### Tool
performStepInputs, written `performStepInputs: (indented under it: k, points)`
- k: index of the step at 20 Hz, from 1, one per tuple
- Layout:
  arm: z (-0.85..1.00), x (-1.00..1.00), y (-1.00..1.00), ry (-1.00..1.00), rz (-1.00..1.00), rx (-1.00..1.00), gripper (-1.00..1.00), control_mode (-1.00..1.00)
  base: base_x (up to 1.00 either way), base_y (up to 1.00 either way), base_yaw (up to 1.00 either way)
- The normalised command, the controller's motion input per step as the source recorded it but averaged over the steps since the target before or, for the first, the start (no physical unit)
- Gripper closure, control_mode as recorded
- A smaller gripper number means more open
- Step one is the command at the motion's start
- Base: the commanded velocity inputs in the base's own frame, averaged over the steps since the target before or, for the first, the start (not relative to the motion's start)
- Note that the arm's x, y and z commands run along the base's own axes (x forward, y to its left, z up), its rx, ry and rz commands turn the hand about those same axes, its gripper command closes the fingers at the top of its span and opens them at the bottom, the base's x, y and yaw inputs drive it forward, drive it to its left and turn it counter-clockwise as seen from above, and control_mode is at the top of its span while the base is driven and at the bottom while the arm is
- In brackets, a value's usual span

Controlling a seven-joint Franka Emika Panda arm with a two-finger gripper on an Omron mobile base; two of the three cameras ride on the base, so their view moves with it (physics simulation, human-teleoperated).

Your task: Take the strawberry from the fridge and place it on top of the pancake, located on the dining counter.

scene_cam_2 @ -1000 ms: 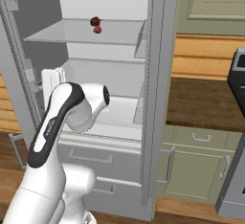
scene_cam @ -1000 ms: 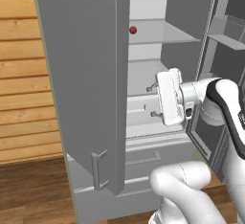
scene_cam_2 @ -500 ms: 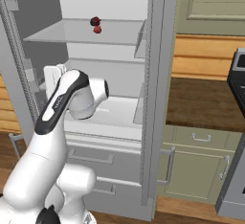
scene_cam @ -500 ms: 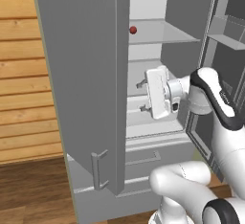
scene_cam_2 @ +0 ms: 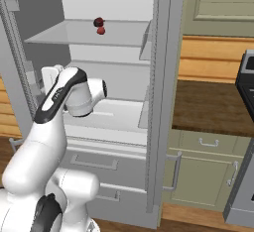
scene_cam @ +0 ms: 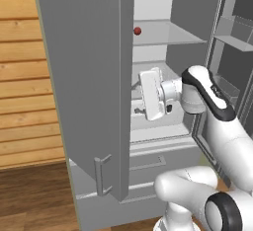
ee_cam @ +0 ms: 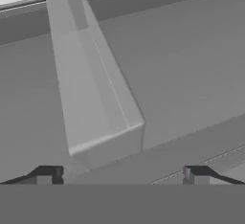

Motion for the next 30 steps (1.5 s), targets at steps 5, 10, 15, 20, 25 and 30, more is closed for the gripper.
performStepInputs:
  k: [5, 10, 15, 20, 25, 30]
  points:
    - [-0.05, 0.11, 0.26, -0.06, 0.00, 0.00, -1.00, -1.00, 0.00, 0.00, 0.00]
    - [0.00, 0.00, 0.26, -0.01, 0.00, 0.00, -1.00, -1.00, 0.00, 0.00, 0.00]
    - [0.00, -0.17, 0.31, 0.00, 0.00, 0.00, -1.00, -1.00, 0.00, 0.00, 0.00]
    - [0.00, -0.27, 0.34, 0.00, 0.00, 0.00, -1.00, -1.00, 0.00, 0.00, 0.00]
    - [0.00, -0.30, 0.40, 0.00, 0.00, 0.00, -1.00, -1.00, 0.00, 0.00, 0.00]
    - [0.00, -0.18, 0.44, 0.00, 0.00, 0.00, -1.00, -1.00, 0.00, 0.00, 0.00]
